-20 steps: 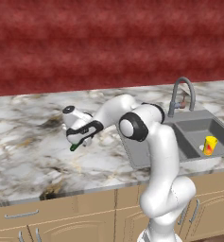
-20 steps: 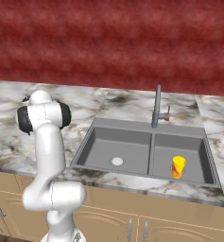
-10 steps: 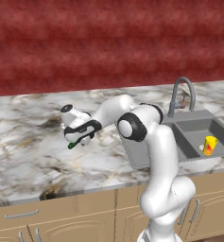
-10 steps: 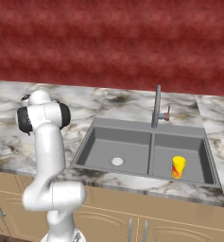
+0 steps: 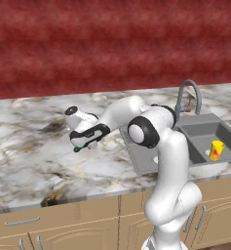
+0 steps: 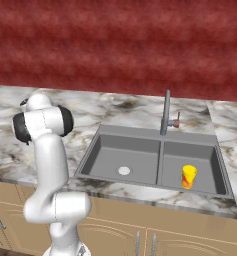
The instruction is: Move any existing items from the left basin to the right basin for drying. Then move the measuring cup from the counter to the left basin of the sink for washing.
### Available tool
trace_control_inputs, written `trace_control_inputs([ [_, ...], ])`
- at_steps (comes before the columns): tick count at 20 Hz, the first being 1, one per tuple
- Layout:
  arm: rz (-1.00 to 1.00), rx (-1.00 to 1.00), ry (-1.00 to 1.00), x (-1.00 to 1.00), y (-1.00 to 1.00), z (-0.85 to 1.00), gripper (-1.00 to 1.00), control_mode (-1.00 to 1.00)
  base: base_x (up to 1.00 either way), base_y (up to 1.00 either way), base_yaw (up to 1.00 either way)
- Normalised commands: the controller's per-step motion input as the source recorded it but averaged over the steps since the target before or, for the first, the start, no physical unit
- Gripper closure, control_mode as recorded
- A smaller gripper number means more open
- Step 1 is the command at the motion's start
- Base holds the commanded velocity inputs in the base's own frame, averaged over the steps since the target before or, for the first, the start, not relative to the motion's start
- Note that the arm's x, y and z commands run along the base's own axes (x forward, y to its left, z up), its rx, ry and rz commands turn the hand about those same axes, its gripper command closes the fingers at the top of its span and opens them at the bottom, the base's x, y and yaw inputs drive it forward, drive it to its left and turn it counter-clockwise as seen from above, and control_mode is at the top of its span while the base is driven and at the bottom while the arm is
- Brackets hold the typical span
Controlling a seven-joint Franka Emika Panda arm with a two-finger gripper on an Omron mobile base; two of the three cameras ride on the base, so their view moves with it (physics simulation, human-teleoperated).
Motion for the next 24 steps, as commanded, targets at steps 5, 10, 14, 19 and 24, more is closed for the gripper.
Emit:
trace_control_inputs([
  [5, -0.05, 0.0, -0.05, -0.22, -0.52, 0.25, 1.0, -1.0, 0.0, 0.0, 0.0],
  [10, -0.05, 0.01, -0.02, -0.11, -0.64, 0.25, 1.0, -1.0, 0.0, 0.0, 0.0],
  [14, -0.08, 0.03, 0.0, -0.01, -0.65, 0.25, 1.0, -1.0, 0.0, 0.0, 0.0],
  [19, -0.1, 0.04, 0.0, 0.0, -0.64, 0.17, 1.0, -1.0, 0.0, 0.0, 0.0],
  [24, -0.1, 0.05, 0.0, -0.05, -0.65, 0.09, 1.0, -1.0, 0.0, 0.0, 0.0],
])
